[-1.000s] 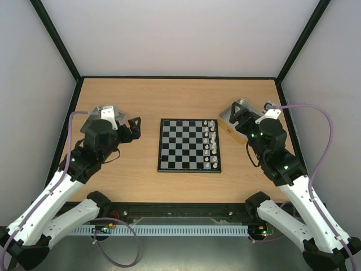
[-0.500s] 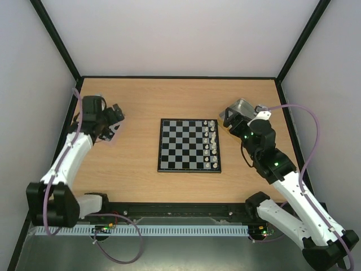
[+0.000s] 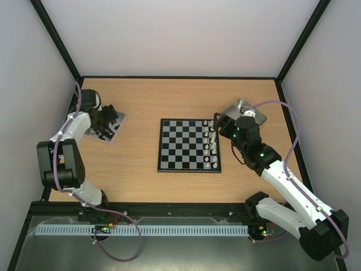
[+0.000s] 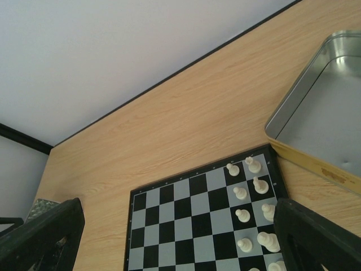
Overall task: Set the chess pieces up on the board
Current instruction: Move the storage box to the center of the board, then pick up the chess piece from the storage box.
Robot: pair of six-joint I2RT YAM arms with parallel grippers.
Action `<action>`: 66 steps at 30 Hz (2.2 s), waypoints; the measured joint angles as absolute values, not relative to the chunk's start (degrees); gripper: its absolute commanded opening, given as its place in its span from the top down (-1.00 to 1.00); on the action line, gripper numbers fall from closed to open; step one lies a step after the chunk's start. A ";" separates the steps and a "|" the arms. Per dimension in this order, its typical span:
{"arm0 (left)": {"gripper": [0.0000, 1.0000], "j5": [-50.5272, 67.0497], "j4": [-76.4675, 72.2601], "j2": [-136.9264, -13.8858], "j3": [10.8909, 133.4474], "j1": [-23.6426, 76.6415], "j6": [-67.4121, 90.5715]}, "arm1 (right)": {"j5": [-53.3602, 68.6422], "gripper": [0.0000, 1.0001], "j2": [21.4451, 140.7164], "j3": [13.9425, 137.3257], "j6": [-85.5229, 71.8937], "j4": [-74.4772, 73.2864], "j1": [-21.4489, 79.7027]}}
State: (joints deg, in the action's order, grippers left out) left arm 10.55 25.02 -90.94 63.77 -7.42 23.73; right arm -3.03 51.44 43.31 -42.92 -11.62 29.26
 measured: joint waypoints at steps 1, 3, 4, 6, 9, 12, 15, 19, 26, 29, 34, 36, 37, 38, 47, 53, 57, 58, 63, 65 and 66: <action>-0.63 11.29 25.12 -91.57 63.77 -7.42 23.62 | -2.79 -0.82 51.75 43.29 -42.96 -11.44 29.23; -0.56 12.78 25.15 -92.47 63.64 -7.40 23.64 | -2.33 -0.82 52.21 43.05 -43.18 -10.94 29.23; -0.55 13.65 25.08 -92.66 63.31 -7.35 23.73 | -2.13 -0.82 52.31 42.76 -43.38 -10.55 29.23; -0.55 15.35 24.93 -92.62 62.08 -6.90 23.97 | -1.98 -0.82 52.58 42.26 -43.81 -9.98 29.23; -0.55 16.10 24.84 -92.42 59.75 -6.00 24.49 | -1.83 -0.81 53.54 42.13 -44.16 -9.50 29.23; -0.55 15.77 24.93 -92.01 56.84 -4.40 25.04 | -1.43 -0.81 55.35 42.13 -44.18 -8.69 29.23; -0.54 15.38 24.93 -92.01 54.81 -3.16 25.36 | -0.93 -0.81 57.36 42.15 -44.16 -8.54 29.23; -0.53 14.79 25.17 -91.57 53.28 -0.95 26.02 | -0.67 -0.81 58.48 42.15 -44.16 -8.54 29.23; -0.52 14.28 25.28 -86.26 51.11 7.84 30.13 | -0.64 -0.81 58.50 42.15 -43.90 -8.54 29.23; -0.51 14.17 25.19 -84.23 49.58 12.05 32.95 | -0.69 -0.81 58.67 42.17 -43.79 -8.54 29.23; -0.48 14.00 25.21 -82.89 47.94 17.54 37.63 | -0.91 -0.81 60.01 42.48 -43.59 -8.56 29.23; -0.48 13.96 25.15 -82.54 47.46 19.27 39.24 | -1.02 -0.80 60.69 42.61 -43.48 -8.54 29.26; -0.47 13.91 25.15 -82.28 47.18 20.18 40.14 | -1.06 -0.81 61.01 42.68 -43.48 -8.58 29.26; -0.47 13.87 25.19 -82.08 47.03 20.75 40.75 | -1.10 -0.81 61.28 42.70 -43.51 -8.58 29.23; -0.41 10.90 28.03 -79.81 48.01 23.70 43.66 | -1.93 -0.64 61.93 43.57 -43.46 -8.58 29.23; -0.33 2.42 30.33 -79.94 55.42 21.34 42.09 | -2.11 -0.29 62.94 43.66 -42.89 -8.54 29.23; -0.22 -3.07 30.96 -82.24 57.63 18.22 40.66 | -2.04 -0.04 63.86 43.66 -42.46 -8.49 29.23; -0.22 -4.01 31.18 -83.13 57.80 17.63 40.25 | -2.02 0.00 63.92 43.66 -42.46 -8.49 29.23; -0.13 -6.02 31.83 -87.42 57.82 15.42 38.61 | -1.91 0.11 64.03 43.66 -42.24 -8.43 29.23; -0.04 -5.98 31.83 -88.49 57.82 15.27 38.09 | -1.87 0.17 64.20 43.66 -42.17 -8.43 29.26; 0.00 -5.76 31.86 -89.06 57.80 15.14 37.67 | -1.85 0.20 64.27 43.66 -42.15 -8.43 29.23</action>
State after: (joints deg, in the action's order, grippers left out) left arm -5.76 31.86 -89.06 57.80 15.14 37.67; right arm -1.85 64.27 43.66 -42.15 -8.43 29.23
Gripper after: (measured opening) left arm 0.552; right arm 0.438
